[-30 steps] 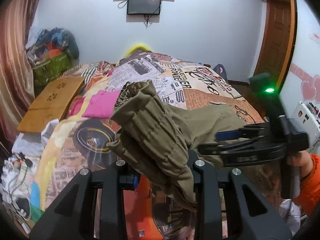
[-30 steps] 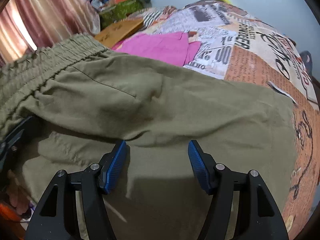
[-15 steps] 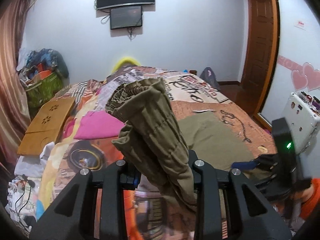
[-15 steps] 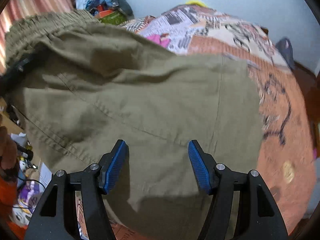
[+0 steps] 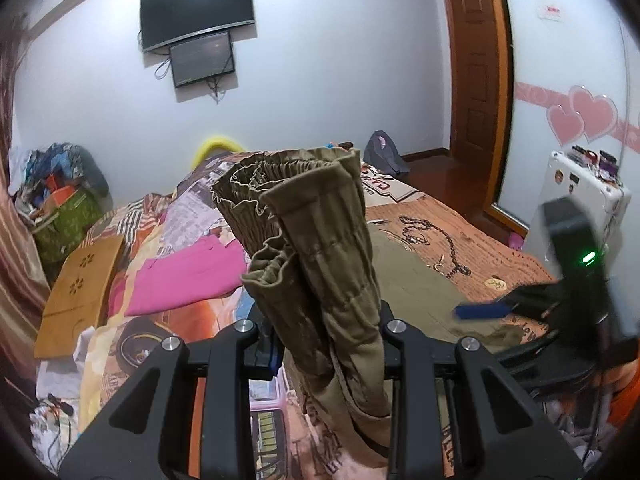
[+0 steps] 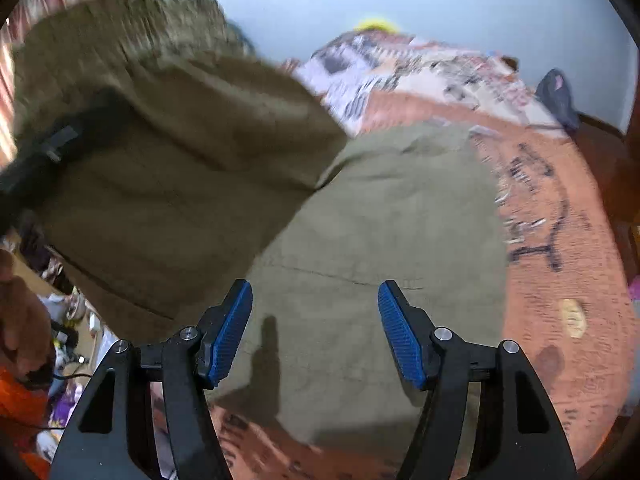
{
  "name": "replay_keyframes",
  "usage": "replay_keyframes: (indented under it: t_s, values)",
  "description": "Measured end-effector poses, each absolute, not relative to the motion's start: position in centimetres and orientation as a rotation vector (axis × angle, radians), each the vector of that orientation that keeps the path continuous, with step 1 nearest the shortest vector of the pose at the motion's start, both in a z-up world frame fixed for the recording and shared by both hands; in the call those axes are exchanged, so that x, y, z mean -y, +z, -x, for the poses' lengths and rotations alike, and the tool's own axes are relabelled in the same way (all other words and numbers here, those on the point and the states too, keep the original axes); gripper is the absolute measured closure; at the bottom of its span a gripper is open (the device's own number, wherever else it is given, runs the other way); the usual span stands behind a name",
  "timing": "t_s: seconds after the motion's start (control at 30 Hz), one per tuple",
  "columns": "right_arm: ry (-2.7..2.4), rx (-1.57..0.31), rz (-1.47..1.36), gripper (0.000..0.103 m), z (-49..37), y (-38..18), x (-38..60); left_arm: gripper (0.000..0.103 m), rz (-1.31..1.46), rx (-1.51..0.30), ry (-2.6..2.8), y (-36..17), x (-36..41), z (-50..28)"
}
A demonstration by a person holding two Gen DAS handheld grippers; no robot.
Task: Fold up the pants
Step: 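Fold the held waistband over toward the leg hems with the left tool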
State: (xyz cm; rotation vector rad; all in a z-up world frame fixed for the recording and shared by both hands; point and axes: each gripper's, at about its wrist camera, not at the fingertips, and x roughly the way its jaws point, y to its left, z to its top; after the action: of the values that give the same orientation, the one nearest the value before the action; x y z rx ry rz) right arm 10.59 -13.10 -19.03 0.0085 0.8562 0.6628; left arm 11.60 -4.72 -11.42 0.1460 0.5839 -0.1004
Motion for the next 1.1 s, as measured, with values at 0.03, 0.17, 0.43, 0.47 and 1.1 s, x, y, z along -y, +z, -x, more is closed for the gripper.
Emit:
replay_keyframes:
  t_s: [0.03,0.17,0.43,0.47,1.1]
  values:
    - [0.627,-0.84,0.0,0.04,-10.3,-18.8,14.1,0.074,-0.154,-0.584,-0.104,-11.5,5.0,-11.6]
    - [0.544,-0.864,0.013,0.04,-9.9,-19.9,16.6,0.074,-0.172,-0.588,-0.121,-11.6,5.4,-11.8]
    - [0.499,-0.932,-0.061,0.039,-10.7,-24.0,18.3,0.075,-0.218,-0.6,-0.168,-11.9,7.1,-12.5]
    - [0.501,-0.929,-0.072,0.039,-10.9,-24.1,18.5,0.075,-0.224,-0.605,-0.177,-12.0,7.4,-12.7]
    - [0.458,-0.892,-0.177,0.04,-9.2,-21.9,23.2,0.075,-0.091,-0.925,-0.408,-18.2,12.8,-17.5]
